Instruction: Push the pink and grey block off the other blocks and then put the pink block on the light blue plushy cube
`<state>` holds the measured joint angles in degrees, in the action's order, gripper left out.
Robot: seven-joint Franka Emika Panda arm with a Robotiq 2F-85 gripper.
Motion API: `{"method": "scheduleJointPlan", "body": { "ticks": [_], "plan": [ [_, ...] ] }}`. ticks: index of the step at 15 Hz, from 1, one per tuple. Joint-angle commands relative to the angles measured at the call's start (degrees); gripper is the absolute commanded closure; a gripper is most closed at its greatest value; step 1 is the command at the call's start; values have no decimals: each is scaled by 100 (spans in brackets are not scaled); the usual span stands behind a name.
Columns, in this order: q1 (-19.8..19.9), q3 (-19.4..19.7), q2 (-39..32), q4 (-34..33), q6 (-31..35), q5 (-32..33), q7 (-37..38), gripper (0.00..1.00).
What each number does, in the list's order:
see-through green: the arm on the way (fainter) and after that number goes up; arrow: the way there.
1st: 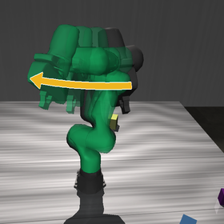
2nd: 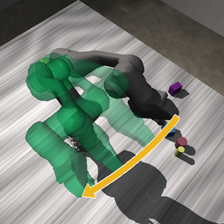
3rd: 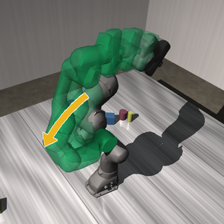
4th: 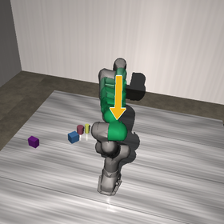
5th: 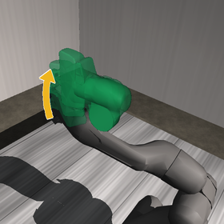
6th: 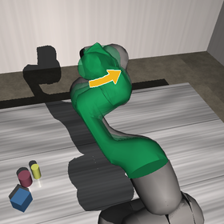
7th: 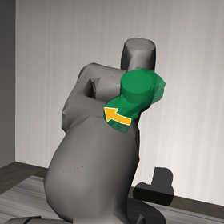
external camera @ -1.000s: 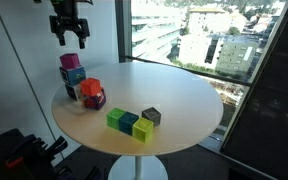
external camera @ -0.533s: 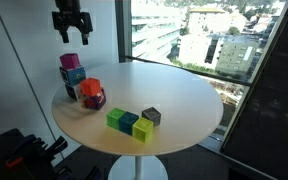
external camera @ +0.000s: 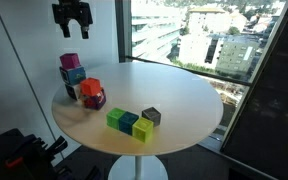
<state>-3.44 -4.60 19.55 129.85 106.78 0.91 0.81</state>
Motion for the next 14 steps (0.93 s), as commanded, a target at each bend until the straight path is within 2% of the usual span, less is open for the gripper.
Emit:
{"method": "scheduleJointPlan", "body": {
  "ticks": [1,14],
  "plan": [
    [77,48,194,-78,-153,68,173,0],
    [57,211,571,-57,-148,-400,55,0]
  ]
}}
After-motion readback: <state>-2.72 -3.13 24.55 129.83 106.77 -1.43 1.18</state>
